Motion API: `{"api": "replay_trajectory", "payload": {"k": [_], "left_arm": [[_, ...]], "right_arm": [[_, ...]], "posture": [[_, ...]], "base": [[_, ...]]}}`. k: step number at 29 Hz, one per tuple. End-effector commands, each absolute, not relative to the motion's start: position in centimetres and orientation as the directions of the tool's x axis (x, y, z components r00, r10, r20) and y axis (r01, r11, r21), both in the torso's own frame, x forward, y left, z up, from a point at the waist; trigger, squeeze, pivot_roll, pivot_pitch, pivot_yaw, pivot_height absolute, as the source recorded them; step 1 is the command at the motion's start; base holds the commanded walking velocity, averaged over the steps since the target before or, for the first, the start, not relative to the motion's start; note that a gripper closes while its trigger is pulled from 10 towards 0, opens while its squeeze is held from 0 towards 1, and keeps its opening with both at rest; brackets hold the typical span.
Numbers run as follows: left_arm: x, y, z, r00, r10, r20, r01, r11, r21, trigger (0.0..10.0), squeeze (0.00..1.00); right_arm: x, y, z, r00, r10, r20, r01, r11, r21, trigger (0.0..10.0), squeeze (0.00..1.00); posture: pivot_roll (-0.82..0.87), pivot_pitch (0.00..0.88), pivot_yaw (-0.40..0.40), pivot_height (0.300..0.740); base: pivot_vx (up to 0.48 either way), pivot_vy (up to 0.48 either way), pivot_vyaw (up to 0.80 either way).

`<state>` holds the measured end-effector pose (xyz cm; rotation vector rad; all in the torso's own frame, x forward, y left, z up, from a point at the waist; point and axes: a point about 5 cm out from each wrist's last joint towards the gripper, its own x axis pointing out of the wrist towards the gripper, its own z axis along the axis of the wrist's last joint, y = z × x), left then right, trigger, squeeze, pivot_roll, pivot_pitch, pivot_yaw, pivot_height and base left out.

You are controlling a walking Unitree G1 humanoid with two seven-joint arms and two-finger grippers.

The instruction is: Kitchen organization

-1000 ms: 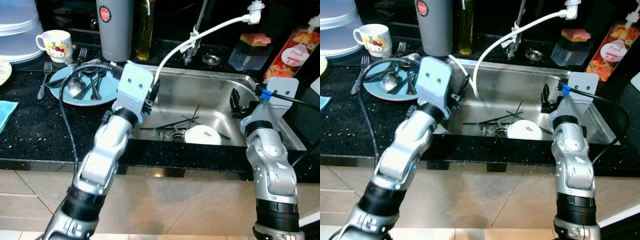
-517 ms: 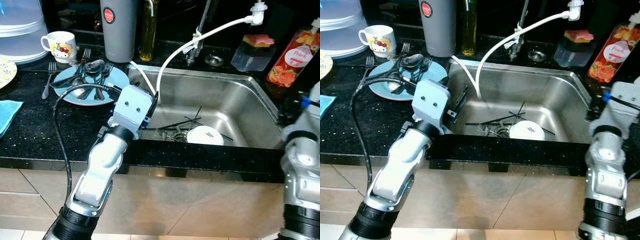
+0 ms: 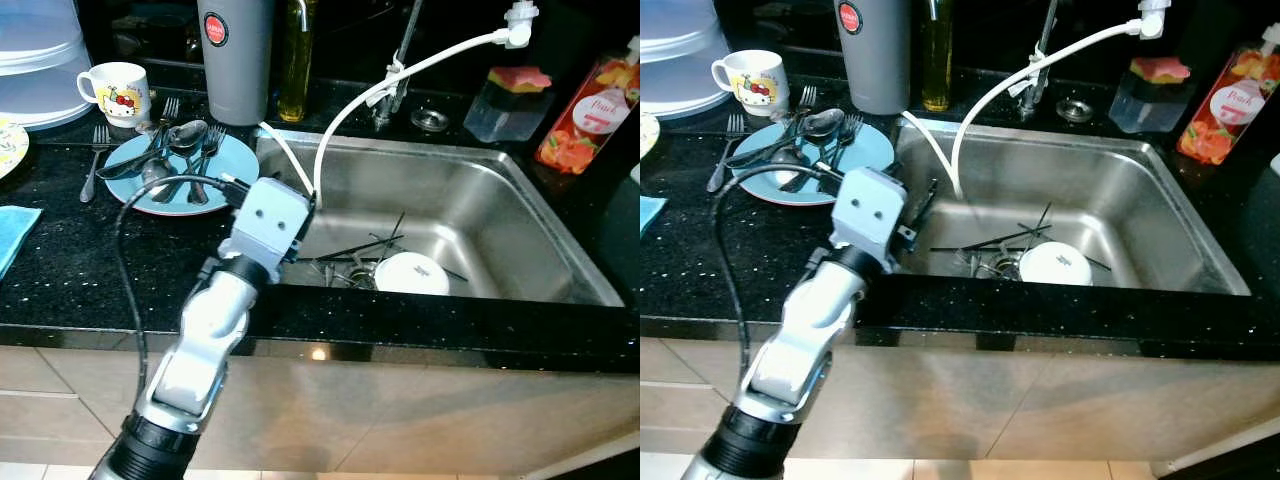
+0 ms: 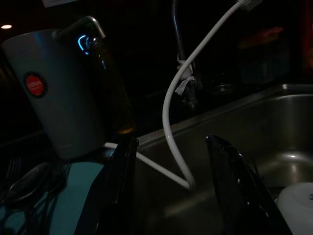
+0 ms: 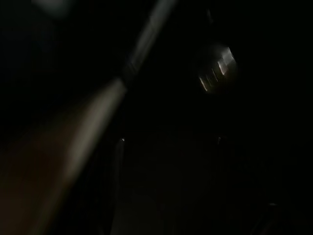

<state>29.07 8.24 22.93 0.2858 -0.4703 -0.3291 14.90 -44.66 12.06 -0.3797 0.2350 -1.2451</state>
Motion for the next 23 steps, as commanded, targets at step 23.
{"api": "replay_trajectory", "payload": {"k": [23], "left_arm": [[29.6, 7.8, 23.3, 0.836, -0.369, 0.407, 0.242, 0.912, 0.331, 10.0, 0.00]], "right_arm": [[6.1, -26.9, -10.2, 0.285, -0.279, -0.917, 0.112, 0.960, -0.257, 10.0, 0.00]], "posture": [[0.16, 0.056, -0.084, 0.740]], "base": [[0.000, 0.000, 0.00]]}}
